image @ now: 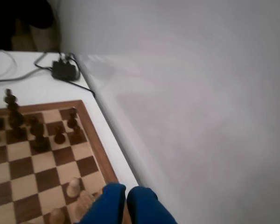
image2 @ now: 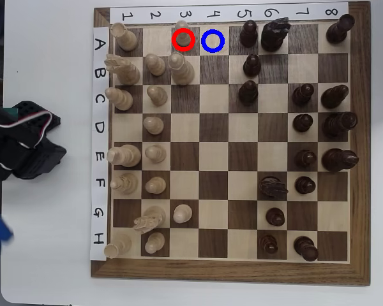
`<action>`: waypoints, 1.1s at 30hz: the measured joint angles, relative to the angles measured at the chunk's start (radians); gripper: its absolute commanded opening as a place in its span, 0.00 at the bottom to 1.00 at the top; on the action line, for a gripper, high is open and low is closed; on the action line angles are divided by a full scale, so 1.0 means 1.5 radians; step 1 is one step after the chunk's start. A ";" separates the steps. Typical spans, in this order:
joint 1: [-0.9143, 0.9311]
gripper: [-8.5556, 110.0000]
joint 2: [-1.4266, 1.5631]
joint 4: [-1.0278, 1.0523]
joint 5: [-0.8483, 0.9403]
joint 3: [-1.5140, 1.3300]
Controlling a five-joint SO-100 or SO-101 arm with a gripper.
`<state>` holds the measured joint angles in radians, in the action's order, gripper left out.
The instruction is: Move the piece to destination
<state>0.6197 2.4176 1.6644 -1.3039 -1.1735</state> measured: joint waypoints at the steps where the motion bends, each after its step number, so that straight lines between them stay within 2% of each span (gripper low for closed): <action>1: -0.025 0.07 0.004 0.003 -0.011 0.003; 19: -0.451 0.07 0.034 0.015 -0.236 -0.075; 26: -0.628 0.07 0.008 0.010 -0.277 -0.151; 33: -0.752 0.07 -0.050 -0.029 -0.296 -0.252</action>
<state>-0.5077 2.3424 1.6214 -1.7472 -1.5509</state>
